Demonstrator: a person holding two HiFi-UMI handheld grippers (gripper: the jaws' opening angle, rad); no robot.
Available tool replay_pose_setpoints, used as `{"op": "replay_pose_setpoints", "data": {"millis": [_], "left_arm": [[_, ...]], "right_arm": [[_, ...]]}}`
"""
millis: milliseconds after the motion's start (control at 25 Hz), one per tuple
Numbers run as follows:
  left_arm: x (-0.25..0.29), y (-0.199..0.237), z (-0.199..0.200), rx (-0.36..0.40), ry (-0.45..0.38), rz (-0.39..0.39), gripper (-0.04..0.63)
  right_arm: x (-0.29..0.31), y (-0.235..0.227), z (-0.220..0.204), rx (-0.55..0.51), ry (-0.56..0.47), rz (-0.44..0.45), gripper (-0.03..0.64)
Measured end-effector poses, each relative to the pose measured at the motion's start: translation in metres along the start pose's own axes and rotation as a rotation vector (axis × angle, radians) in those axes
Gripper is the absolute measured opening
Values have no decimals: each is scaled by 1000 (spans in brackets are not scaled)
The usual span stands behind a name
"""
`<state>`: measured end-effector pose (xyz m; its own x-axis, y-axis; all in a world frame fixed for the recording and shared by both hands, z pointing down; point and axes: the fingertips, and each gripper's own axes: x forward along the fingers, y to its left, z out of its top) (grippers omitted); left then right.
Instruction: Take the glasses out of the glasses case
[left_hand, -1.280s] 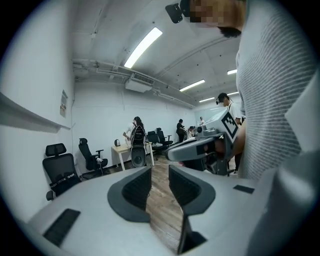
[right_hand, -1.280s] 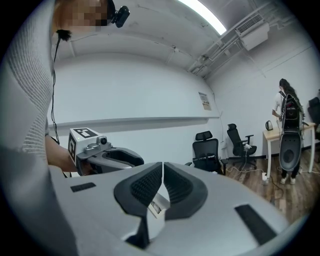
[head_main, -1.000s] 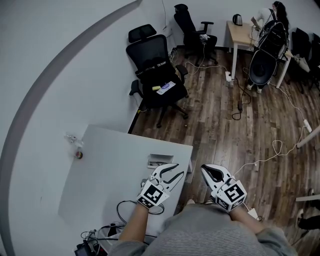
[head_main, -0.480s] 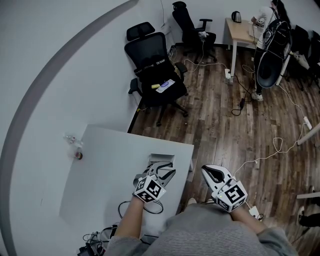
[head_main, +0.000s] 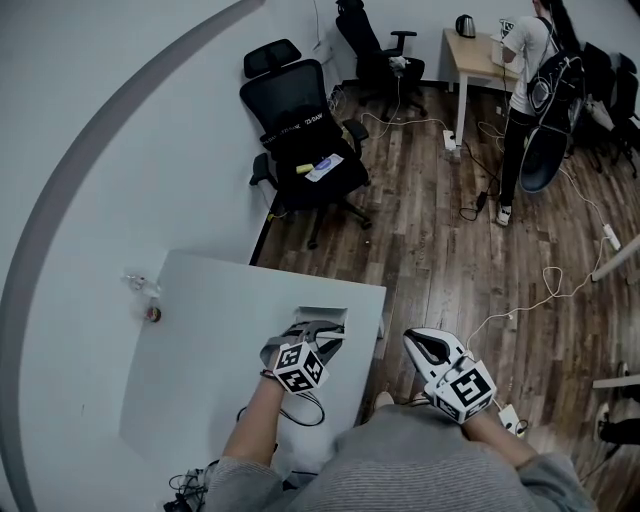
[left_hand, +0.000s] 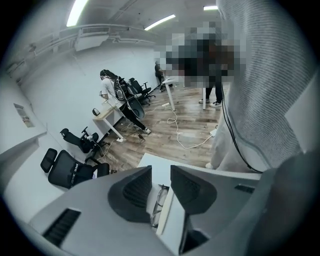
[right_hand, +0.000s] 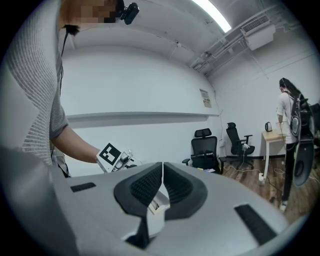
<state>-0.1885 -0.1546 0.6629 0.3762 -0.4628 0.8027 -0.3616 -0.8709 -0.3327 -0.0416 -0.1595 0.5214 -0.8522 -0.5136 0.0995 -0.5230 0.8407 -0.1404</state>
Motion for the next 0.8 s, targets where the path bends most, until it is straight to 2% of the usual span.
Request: {"op": "replay_pose_setpoints", "data": {"millis": [440,800], "left_arm": [[30,2,-32,74,104,-92,120],[52,3,-59,101,180,-138,118]], "right_arm": [[3,4,-7,-11,35,-13,14],[6,1,-8,-18,46,-38,14]]}}
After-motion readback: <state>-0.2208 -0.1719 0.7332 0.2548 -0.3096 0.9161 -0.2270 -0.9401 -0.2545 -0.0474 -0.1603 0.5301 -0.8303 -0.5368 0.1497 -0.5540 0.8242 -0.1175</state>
